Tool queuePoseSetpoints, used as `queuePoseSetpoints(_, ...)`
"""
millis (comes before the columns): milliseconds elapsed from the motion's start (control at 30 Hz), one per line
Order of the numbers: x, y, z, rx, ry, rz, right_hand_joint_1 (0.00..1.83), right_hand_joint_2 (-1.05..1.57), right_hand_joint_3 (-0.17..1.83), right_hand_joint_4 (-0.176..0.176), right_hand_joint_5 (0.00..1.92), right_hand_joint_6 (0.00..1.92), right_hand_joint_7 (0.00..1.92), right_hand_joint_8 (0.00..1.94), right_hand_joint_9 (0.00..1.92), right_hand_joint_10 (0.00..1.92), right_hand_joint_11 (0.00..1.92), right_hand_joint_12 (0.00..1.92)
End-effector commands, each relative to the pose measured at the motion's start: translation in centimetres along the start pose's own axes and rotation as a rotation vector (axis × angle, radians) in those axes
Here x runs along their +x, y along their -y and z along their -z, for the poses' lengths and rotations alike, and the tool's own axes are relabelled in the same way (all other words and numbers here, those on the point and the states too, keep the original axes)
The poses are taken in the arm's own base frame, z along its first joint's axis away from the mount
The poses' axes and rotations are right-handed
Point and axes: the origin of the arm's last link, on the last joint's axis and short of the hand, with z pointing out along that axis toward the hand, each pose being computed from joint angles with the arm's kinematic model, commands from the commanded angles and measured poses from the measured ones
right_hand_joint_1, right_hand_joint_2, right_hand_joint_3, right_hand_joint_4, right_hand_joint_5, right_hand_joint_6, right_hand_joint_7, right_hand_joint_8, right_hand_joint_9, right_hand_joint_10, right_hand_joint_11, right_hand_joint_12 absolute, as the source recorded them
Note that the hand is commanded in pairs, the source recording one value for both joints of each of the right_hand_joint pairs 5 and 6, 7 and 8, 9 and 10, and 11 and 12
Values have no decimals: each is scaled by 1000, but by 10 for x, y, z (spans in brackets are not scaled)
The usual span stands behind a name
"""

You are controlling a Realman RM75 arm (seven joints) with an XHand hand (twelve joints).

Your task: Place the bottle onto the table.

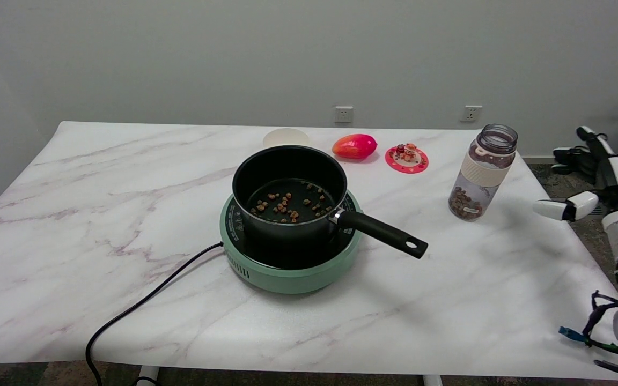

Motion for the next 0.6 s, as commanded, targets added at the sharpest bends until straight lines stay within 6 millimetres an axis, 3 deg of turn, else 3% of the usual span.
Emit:
queuePoseSetpoints(33,94,46,-20,122,-144,328,1402,-602,989,0,148,148,617,617,558,558,663,663)
queuePoseSetpoints(267,102,65,-4,197,-210,647,1382,-514,1007,0,102,102,706,706,499,499,620,620)
queuePoseSetpoints(367,117,57,9,153,-266,551,1379,-650,1137,0,110,110,697,697,461,461,590,590)
queuePoseSetpoints(600,129,44,26,112,-311,513,1363,-674,1082,0,136,136,684,684,481,481,618,618)
